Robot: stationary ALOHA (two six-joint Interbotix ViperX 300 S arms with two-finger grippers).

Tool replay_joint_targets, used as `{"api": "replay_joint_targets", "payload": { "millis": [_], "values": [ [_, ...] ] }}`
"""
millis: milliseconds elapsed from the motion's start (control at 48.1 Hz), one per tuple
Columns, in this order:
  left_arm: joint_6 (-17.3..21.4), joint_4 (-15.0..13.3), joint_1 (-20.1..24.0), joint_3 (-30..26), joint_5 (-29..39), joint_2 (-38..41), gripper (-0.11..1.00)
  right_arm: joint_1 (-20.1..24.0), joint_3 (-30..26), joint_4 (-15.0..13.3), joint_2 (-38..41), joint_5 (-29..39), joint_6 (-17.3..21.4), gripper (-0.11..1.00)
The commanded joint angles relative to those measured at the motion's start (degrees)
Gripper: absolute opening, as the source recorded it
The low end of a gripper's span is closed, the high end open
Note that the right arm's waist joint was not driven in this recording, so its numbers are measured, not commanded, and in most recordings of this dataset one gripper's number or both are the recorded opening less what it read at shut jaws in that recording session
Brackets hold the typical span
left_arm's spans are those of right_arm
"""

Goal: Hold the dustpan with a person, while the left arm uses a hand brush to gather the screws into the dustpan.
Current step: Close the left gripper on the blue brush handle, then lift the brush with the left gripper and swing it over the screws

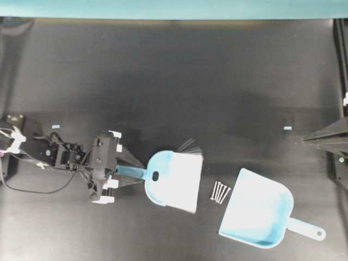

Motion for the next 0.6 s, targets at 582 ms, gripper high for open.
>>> {"api": "replay_joint_targets", "payload": {
  "millis": [582],
  "values": [
    [7.73, 0.26, 2.2, -16.0, 44.82, -21.53, 0.31, 0.09, 0.09, -0.09, -2.2, 6.15, -0.79, 0.0]
  ]
}}
